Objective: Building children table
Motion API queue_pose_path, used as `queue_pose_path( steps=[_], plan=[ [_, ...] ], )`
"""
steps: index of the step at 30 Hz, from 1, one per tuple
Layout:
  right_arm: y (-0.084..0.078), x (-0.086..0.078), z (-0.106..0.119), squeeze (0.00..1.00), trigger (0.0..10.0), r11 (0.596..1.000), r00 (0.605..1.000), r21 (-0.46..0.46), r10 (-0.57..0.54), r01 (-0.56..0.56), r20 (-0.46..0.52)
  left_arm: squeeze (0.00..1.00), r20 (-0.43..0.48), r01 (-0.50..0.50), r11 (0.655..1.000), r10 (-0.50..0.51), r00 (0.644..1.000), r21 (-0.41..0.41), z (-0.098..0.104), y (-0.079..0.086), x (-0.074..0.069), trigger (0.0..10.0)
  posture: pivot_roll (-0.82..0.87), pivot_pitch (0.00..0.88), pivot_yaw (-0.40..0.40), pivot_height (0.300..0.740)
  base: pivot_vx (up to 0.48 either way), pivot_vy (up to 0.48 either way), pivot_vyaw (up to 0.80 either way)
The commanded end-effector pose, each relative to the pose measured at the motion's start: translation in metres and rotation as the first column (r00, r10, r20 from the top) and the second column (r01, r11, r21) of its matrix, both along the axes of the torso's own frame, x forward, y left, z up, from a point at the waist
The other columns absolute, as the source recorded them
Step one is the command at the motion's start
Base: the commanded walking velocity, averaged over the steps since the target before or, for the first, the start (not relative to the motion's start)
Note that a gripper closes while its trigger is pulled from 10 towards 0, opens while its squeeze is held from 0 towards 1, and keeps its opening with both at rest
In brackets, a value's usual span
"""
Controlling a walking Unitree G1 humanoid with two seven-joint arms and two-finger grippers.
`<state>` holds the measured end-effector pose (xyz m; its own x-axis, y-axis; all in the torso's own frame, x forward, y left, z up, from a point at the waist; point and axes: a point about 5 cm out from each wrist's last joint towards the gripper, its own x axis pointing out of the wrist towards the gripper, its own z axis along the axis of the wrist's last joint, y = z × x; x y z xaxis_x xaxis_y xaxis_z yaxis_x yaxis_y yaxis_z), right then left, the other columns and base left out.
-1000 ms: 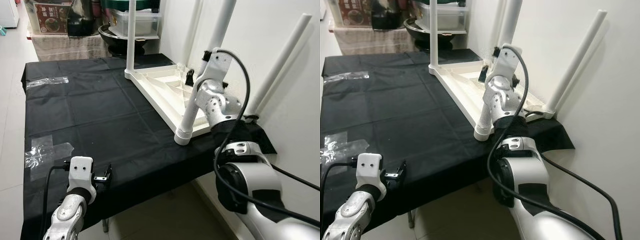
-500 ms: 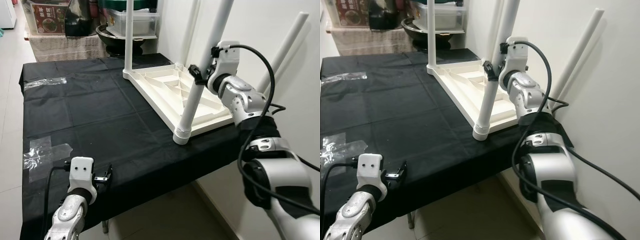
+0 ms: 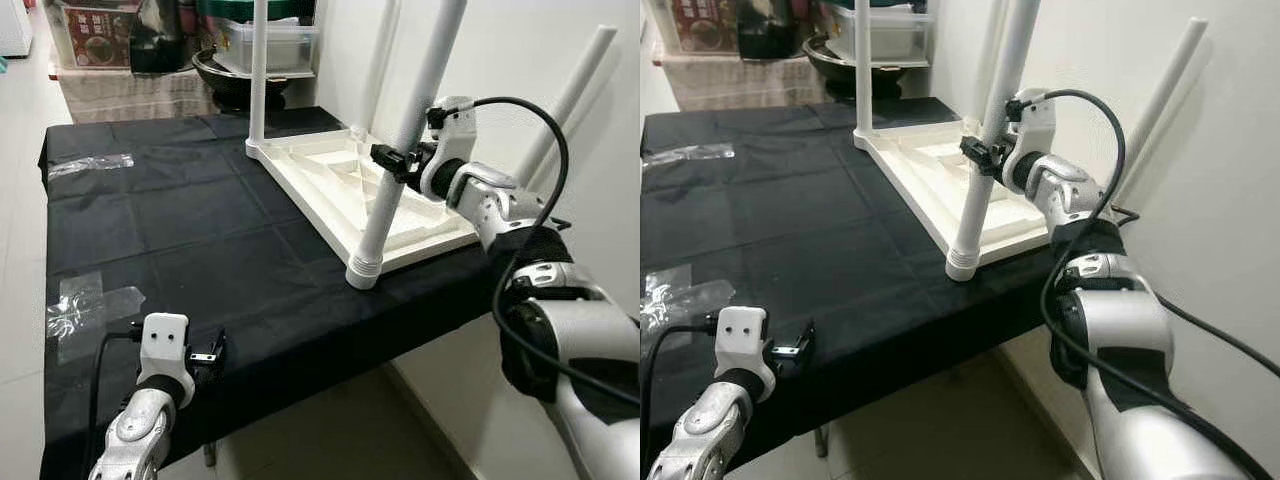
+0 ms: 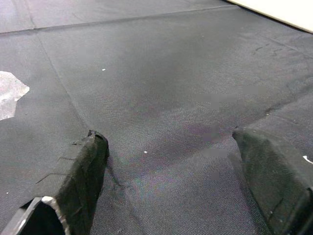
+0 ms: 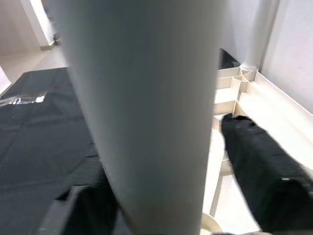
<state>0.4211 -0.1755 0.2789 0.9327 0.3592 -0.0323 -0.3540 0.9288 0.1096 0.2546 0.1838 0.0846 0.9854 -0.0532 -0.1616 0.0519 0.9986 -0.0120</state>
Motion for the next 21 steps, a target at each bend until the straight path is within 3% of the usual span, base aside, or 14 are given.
queue_pose_path(
  steps=[1,6,7,8,9,10,11,13,16,18,19,20,21],
  plan=[
    [-0.008,0.0,-0.001,0.0,0.0,0.999,1.0,0.021,-0.031,0.031,-0.004,0.0,-0.029,-0.003,1.0,0.003,1.0,0.005,-0.007,0.0,-0.003,10.0,0.08,0.0,-0.151,0.74,0.0,0.0,0.0],
    [-0.013,0.001,-0.011,0.0,0.0,0.991,0.991,0.02,-0.131,0.132,-0.038,0.0,-0.029,-0.005,1.0,0.005,1.0,0.006,-0.007,0.001,-0.004,10.0,0.07,0.0,-0.152,0.74,0.0,0.0,0.0],
    [-0.026,0.001,-0.025,0.0,0.0,0.925,0.922,-0.045,-0.38,0.378,-0.077,0.0,-0.028,-0.006,1.0,0.006,1.0,0.006,-0.007,0.001,-0.004,10.0,0.07,0.0,-0.148,0.74,0.0,0.0,0.0],
    [-0.026,0.001,-0.025,0.0,0.0,0.925,0.922,-0.045,-0.38,0.378,-0.077,0.0,-0.028,-0.006,1.0,0.006,1.0,0.006,-0.007,0.001,-0.004,10.0,0.07,0.0,-0.148,0.74,0.0,0.0,0.0],
    [-0.032,0.0,-0.03,0.0,0.0,0.88,0.876,-0.078,-0.475,0.469,-0.089,0.0,-0.029,-0.006,1.0,0.007,1.0,0.006,-0.007,0.002,-0.004,10.0,0.07,0.0,-0.148,0.74,0.0,0.0,0.0],
    [-0.032,0.0,-0.03,0.0,0.0,0.88,0.876,-0.078,-0.475,0.469,-0.089,0.0,-0.029,-0.006,1.0,0.007,1.0,0.006,-0.007,0.002,-0.004,10.0,0.07,0.0,-0.148,0.74,0.0,0.0,0.0],
    [-0.032,-0.002,-0.041,0.0,0.0,0.84,0.829,-0.085,-0.543,0.536,-0.132,0.0,-0.03,-0.007,1.0,0.007,1.0,0.004,-0.007,0.001,-0.004,10.0,0.07,0.0,-0.146,0.74,0.0,0.0,0.0],
    [-0.017,-0.004,-0.059,0.0,0.0,0.792,0.771,-0.069,-0.607,0.606,-0.193,0.0,-0.034,0.001,1.0,-0.001,0.999,0.0,-0.008,-0.002,-0.004,10.0,0.07,0.0,-0.141,0.74,0.0,0.0,0.0],
    [-0.011,-0.005,-0.063,0.0,0.0,0.777,0.753,-0.062,-0.624,0.626,-0.209,0.0,-0.035,0.004,1.0,-0.004,0.999,-0.001,-0.008,-0.003,-0.004,10.0,0.07,0.0,-0.141,0.74,0.0,0.0,0.0],
    [0.013,-0.005,-0.065,0.0,0.0,0.777,0.751,-0.021,-0.614,0.629,-0.243,0.0,-0.035,0.005,1.0,-0.005,0.999,0.001,-0.007,-0.002,-0.004,10.0,0.07,0.0,-0.135,0.74,0.0,0.0,0.0],
    [0.026,-0.005,-0.065,0.0,3.6,0.791,0.762,-0.007,-0.591,0.611,-0.266,0.0,-0.034,0.004,1.0,-0.004,0.999,0.002,-0.007,-0.002,-0.004,10.0,0.07,0.0,-0.135,0.74,0.0,0.0,0.0],
    [0.026,-0.005,-0.065,0.0,3.6,0.791,0.762,-0.007,-0.591,0.611,-0.266,0.0,-0.034,0.004,1.0,-0.004,0.999,0.002,-0.007,-0.002,-0.004,10.0,0.07,0.0,-0.135,0.74,0.0,0.0,0.0],
    [0.037,-0.004,-0.063,0.0,8.9,0.813,0.784,0.008,-0.558,0.582,-0.271,0.0,-0.034,0.005,1.0,-0.005,0.999,0.003,-0.007,-0.001,-0.003,10.0,0.07,0.0,-0.136,0.74,0.0,0.0,0.0]
  ],
)
